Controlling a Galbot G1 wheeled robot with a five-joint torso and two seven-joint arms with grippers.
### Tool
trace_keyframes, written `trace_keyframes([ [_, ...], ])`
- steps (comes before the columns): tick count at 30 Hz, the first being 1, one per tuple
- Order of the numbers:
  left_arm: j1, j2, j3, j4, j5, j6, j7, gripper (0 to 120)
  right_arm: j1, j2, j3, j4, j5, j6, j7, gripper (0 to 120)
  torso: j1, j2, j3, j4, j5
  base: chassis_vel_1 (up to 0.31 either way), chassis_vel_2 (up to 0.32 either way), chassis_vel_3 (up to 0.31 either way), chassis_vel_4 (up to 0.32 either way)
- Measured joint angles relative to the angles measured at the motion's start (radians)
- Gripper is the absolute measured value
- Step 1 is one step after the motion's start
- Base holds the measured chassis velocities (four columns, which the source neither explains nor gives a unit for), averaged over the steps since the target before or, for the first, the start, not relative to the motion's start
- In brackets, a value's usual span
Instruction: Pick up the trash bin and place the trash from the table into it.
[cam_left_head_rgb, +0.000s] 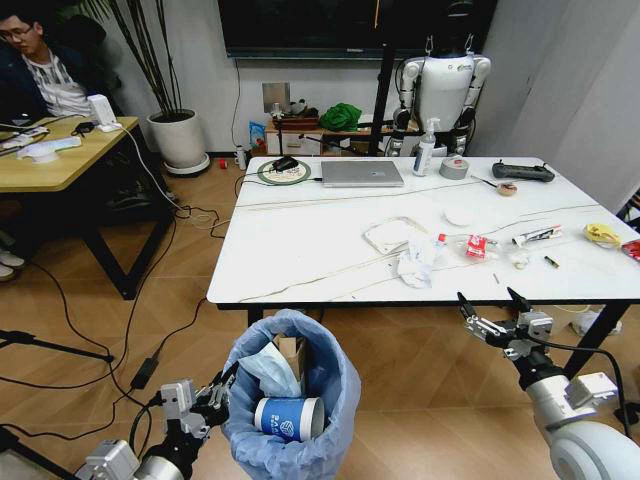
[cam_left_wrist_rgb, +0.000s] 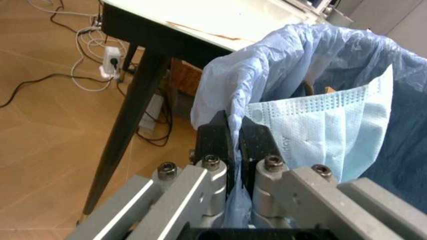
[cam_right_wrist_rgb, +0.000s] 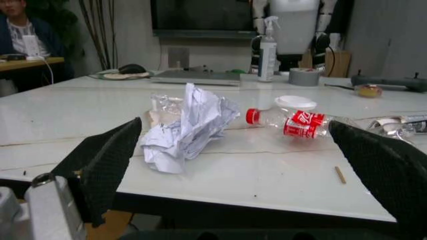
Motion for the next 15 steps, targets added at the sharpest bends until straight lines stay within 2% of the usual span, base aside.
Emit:
trace_keyframes([
  [15, 0.006, -0.003, 0.006, -0.006, 0.007, 0.0, 0.001, 0, 0.008, -0.009, -0.006, 0.002, 0.008, 0.001, 0.02, 100, 0.0, 0.0, 0.0, 0.0, 0.0, 0.0, 0.0, 0.0, 0.0],
])
